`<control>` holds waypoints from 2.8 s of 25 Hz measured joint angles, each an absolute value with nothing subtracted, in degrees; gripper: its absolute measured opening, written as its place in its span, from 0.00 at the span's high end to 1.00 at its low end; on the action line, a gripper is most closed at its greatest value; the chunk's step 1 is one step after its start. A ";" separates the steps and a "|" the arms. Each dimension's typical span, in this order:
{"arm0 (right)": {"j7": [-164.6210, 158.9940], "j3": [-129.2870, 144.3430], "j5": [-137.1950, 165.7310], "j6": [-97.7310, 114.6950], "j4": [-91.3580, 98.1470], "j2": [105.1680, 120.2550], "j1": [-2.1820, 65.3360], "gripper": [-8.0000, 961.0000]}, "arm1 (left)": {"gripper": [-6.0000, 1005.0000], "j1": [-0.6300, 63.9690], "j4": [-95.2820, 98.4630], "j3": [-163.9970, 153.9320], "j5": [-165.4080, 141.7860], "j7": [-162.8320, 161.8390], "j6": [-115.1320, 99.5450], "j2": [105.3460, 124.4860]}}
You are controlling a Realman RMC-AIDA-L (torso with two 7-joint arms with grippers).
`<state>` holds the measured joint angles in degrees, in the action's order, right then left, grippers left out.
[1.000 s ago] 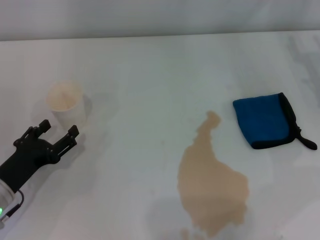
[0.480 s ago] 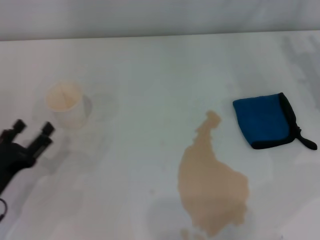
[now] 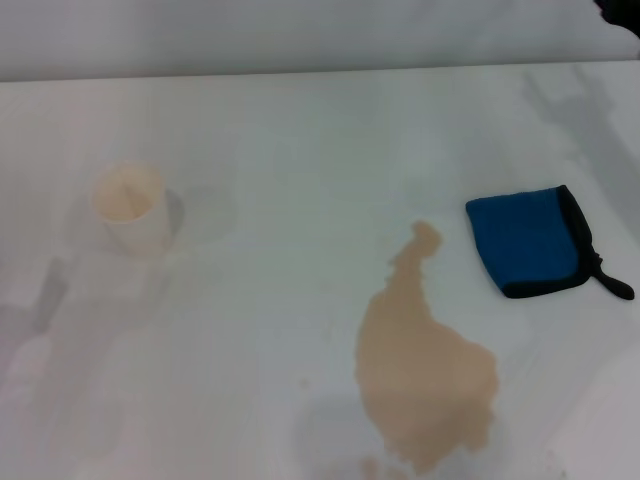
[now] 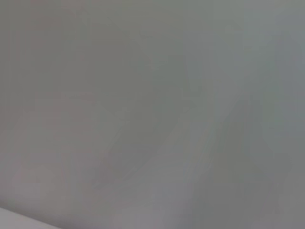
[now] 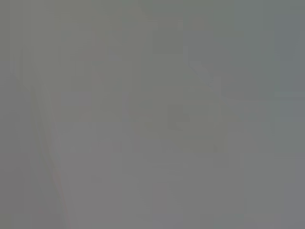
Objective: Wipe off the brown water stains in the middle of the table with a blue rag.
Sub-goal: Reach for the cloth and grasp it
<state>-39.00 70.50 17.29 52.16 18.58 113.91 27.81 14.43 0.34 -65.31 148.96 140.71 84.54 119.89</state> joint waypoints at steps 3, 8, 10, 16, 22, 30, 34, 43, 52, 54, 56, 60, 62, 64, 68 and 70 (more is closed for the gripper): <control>-42.72 70.52 22.84 48.38 21.71 113.77 28.24 0.10 | 0.14 14.43 0.02 -65.31 149.94 140.71 84.03 119.88; -56.56 70.63 40.25 41.79 29.27 112.38 28.46 0.10 | 0.14 14.95 -0.93 -65.30 151.51 140.71 83.94 119.89; -64.48 70.65 48.67 40.48 31.81 111.55 28.64 0.10 | 0.14 14.95 -1.01 -65.30 152.02 140.71 83.79 119.92; -93.01 70.96 75.19 46.09 34.55 107.23 31.51 0.10 | 0.14 15.02 -1.10 -65.30 153.70 138.77 81.39 120.03; -112.50 70.76 97.30 57.57 33.82 102.63 37.02 0.10 | 0.14 15.83 -1.09 -65.34 154.46 136.78 80.46 119.97; -125.44 70.60 119.02 71.40 33.26 99.03 44.34 0.10 | 0.14 17.48 -1.05 -65.65 154.24 135.72 75.93 119.91; -130.12 70.57 130.24 77.49 33.57 98.53 47.93 0.13 | 0.14 18.17 -0.68 -65.64 154.24 135.83 75.76 119.84; -135.33 70.56 162.79 85.37 39.46 109.38 53.00 0.19 | 0.14 20.67 -0.38 -65.74 154.14 136.06 72.81 119.73; -135.34 72.47 169.95 80.35 43.80 115.14 50.90 0.26 | 0.14 20.39 -0.33 -65.34 154.57 136.14 72.68 119.55; -135.13 70.98 169.76 80.36 43.81 114.88 51.41 0.27 | 0.14 20.38 -0.33 -65.29 155.17 136.14 72.68 119.63; -134.94 70.44 169.76 80.56 43.73 114.80 51.63 0.35 | 0.14 20.39 -0.35 -65.29 156.82 136.14 72.69 119.82; -134.75 70.50 169.33 81.49 43.35 114.93 51.34 0.49 | 0.14 20.81 -0.54 -65.29 158.26 136.14 72.91 119.97; -134.71 70.40 168.98 81.79 43.04 114.99 51.03 0.50 | 0.14 20.93 -0.49 -65.30 158.37 136.14 72.87 119.96; -134.70 70.11 168.72 81.86 42.92 115.07 50.61 0.51 | 0.14 21.07 -0.39 -65.30 158.74 136.14 72.79 119.88; -134.74 69.72 167.76 81.21 42.89 115.23 49.80 0.51 | 0.14 21.60 -0.31 -65.30 159.36 136.14 72.71 119.69; -134.80 69.72 167.35 80.71 42.84 115.36 49.50 0.51 | 0.14 21.66 -0.30 -65.30 159.40 136.14 72.59 119.66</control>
<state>-134.80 69.72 167.35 80.71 42.84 115.36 49.50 21.66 -0.30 -65.30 159.40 136.15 72.59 119.66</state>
